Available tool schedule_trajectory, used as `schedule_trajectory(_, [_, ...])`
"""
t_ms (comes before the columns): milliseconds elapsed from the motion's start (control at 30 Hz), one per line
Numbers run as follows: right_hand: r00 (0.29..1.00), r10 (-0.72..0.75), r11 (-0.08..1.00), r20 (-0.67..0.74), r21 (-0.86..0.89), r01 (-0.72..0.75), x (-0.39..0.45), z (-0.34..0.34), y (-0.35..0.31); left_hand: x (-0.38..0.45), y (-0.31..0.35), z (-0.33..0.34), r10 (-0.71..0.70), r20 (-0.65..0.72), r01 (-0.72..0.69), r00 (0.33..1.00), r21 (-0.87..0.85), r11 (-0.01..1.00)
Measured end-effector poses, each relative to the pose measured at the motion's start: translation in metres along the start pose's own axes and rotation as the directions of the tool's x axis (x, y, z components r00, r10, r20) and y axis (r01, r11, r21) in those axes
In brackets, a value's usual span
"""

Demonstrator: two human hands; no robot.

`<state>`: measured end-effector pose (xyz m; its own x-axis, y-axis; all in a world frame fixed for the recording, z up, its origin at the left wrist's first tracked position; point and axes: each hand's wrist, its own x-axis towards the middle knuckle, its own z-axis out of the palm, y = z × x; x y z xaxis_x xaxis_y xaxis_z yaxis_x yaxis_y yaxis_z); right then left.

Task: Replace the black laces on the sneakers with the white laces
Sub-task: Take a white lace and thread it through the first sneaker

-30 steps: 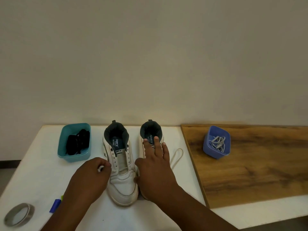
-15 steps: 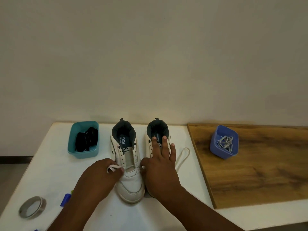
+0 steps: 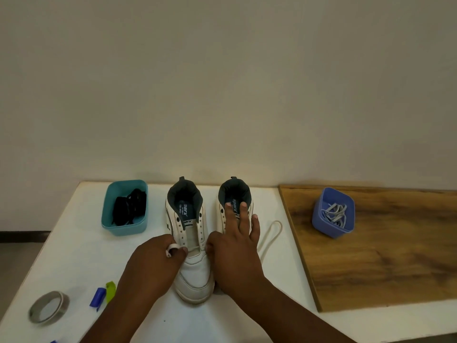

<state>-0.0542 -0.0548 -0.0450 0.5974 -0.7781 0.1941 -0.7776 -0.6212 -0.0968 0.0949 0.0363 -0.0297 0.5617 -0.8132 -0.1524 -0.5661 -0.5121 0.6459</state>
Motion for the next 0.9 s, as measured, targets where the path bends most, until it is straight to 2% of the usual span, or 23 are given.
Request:
schedule_trajectory(300, [0.996, -0.085, 0.993, -0.014, -0.088, 0.083, -0.007, -0.010, -0.012, 0.002, -0.002, -0.002, 0.007, -0.017, -0.007, 1.000, 0.004, 1.000])
schedule_trajectory(500, [0.997, -0.074, 0.995, -0.020, 0.071, 0.076, -0.006, -0.013, -0.015, 0.003, 0.001, 0.003, -0.008, -0.032, 0.009, 0.999, 0.033, 0.999])
schedule_trajectory(600, [0.984, -0.070, 0.964, 0.165, 0.265, 0.024, -0.003, -0.026, -0.016, 0.002, -0.001, 0.003, -0.018, -0.036, 0.020, 0.999, 0.032, 0.999])
schedule_trajectory(667, [0.944, -0.034, 0.877, 0.329, 0.463, -0.130, 0.003, -0.038, -0.014, 0.002, -0.004, 0.004, -0.016, -0.038, 0.017, 0.999, 0.040, 0.999])
schedule_trajectory(733, [0.900, -0.027, 0.767, 0.435, 0.587, -0.260, 0.010, -0.049, -0.012, 0.003, -0.005, 0.006, -0.012, -0.037, 0.014, 0.999, 0.054, 0.998])
schedule_trajectory(767, [0.883, -0.031, 0.764, 0.468, 0.580, -0.281, 0.011, -0.054, -0.011, 0.004, -0.005, 0.007, -0.013, -0.041, 0.015, 0.999, 0.055, 0.998])
schedule_trajectory(800, [0.890, -0.022, 0.822, 0.456, 0.515, -0.244, 0.011, -0.057, -0.010, 0.004, -0.005, 0.007, -0.016, -0.046, 0.018, 0.999, 0.047, 0.999])
schedule_trajectory(867, [0.923, -0.018, 0.960, 0.385, 0.263, -0.091, 0.005, -0.052, -0.006, 0.004, -0.005, 0.008, -0.031, -0.049, 0.032, 0.998, 0.028, 0.999])
schedule_trajectory(900, [0.926, -0.020, 0.980, 0.376, 0.191, -0.056, 0.000, -0.047, -0.005, 0.004, -0.006, 0.008, -0.039, -0.047, 0.040, 0.998, 0.023, 0.999])
